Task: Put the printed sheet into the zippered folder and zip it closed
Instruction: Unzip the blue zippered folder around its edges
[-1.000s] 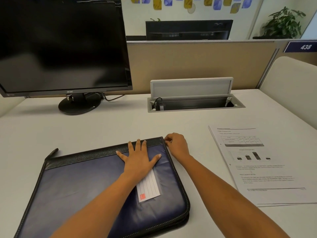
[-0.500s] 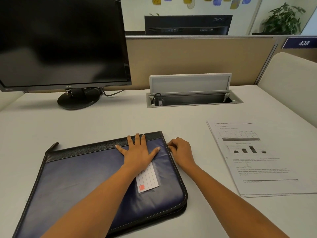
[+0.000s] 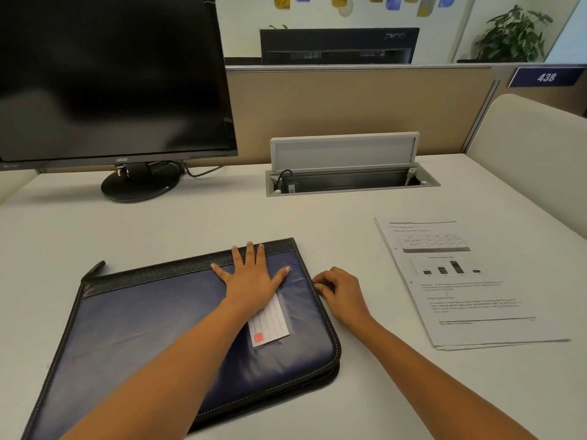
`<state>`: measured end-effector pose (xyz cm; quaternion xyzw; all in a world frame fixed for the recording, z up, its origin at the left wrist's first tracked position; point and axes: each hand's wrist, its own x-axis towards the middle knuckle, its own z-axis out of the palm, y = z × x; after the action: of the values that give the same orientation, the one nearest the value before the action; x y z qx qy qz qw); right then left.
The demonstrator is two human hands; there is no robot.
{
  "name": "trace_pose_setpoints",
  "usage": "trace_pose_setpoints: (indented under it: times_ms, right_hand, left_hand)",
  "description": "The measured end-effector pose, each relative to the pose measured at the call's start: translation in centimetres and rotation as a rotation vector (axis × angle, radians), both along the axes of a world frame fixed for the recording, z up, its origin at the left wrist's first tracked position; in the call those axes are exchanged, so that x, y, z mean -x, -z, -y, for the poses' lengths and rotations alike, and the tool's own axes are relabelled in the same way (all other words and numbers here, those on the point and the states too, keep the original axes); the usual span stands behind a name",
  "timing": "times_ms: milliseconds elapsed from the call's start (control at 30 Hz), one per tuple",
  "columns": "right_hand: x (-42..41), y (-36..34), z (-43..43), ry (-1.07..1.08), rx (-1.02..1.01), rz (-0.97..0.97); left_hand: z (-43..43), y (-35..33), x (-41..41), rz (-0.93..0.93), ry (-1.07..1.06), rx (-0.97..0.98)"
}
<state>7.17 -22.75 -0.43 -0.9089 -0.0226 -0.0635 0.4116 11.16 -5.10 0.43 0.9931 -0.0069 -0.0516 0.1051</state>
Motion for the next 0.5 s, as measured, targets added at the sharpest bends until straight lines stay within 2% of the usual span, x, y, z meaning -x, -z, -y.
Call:
trace_pose_setpoints:
  times_ms: [133, 300, 500]
  right_hand:
    - [-0.3, 0.3, -0.6, 0.013, 0.016, -0.018]
    - [-0.5, 0.4, -0.7, 0.037, 0.015, -0.003]
    - [-0.8, 0.1, -0.7, 0.076, -0.024, -0.021]
  left_hand:
    - [0.4, 0.0, 1.2, 0.041, 0.051, -0.006]
    - [1.5, -0.4, 3.6, 0.075, 0.230, 0.018]
    - [4.2, -1.5, 5.9, -0.056, 0.338, -0.035]
